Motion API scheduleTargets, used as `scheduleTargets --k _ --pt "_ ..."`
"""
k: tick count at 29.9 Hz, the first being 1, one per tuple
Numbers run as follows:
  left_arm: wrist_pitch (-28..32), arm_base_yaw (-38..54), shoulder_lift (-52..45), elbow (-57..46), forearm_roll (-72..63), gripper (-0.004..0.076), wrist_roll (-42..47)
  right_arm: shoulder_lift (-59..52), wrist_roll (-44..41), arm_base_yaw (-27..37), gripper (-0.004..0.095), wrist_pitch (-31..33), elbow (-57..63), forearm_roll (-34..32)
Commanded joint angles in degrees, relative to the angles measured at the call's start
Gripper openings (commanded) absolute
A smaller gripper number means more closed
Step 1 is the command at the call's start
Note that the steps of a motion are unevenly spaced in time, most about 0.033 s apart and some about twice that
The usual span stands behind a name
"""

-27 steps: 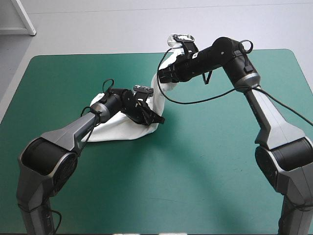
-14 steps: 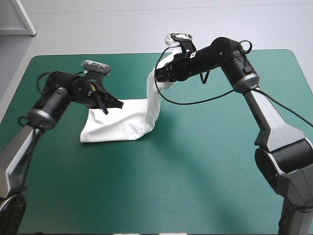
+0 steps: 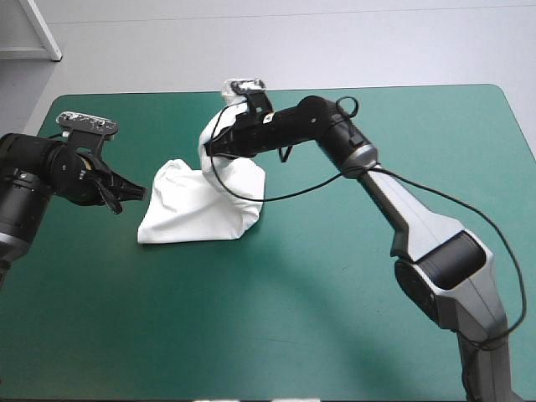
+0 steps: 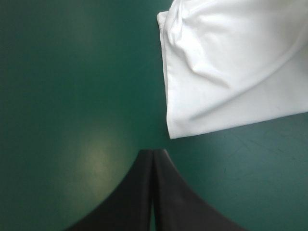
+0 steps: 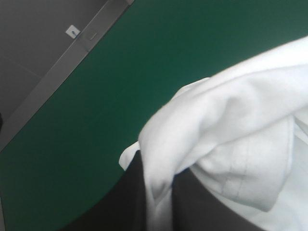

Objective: Fold the cloth

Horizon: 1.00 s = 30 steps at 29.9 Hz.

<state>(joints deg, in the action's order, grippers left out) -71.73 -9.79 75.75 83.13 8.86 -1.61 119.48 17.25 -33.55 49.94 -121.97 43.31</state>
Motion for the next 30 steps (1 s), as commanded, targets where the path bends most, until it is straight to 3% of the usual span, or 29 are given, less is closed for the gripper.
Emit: scheduleTargets --k 1,6,9,13,15,18,23,28,30 --pt "-2.15 0.04 -3.57 1.27 0.29 -0.0008 0.73 1.96 3.22 -3.19 -0.0008 -3.9 -5.03 5.76" --pt "-2.15 0.04 -5.51 1.27 -0.08 -0.0008 0.73 10.13 3.76 -6.44 0.0038 -1.96 -13.92 6.04" --pt "-2.15 0.04 -6.23 1.06 -0.17 -0.0008 0.73 13.24 4.84 -7.13 0.025 0.44 -19.03 6.32" --pt "-2.15 0.04 -6.48 -0.51 0.17 -0.0008 0.58 13.61 4.56 -7.02 0.0677 1.83 -23.04 4.67" --pt "-2.15 0.04 -6.48 -1.73 0.38 -0.0008 0.48 13.29 3.43 -6.46 0.0751 3.81 -25.64 4.29" --pt "-2.15 0.04 -6.48 -3.86 0.83 -0.0008 0.34 13.0 -1.76 -4.88 0.0713 8.54 -29.73 1.75" --pt "-2.15 0.04 -6.77 -4.52 1.3 -0.0008 0.16 12.62 -11.61 -1.41 0.0616 20.99 -36.23 -8.85" --pt "-2.0 0.04 -7.12 -4.52 1.63 -0.0008 0.19 12.31 -15.26 0.37 0.0606 21.54 -36.55 -12.91" --pt "-2.13 0.04 -7.12 -4.52 1.63 -0.0008 0.19 12.31 -18.63 0.4 0.0606 21.54 -35.53 -17.54"
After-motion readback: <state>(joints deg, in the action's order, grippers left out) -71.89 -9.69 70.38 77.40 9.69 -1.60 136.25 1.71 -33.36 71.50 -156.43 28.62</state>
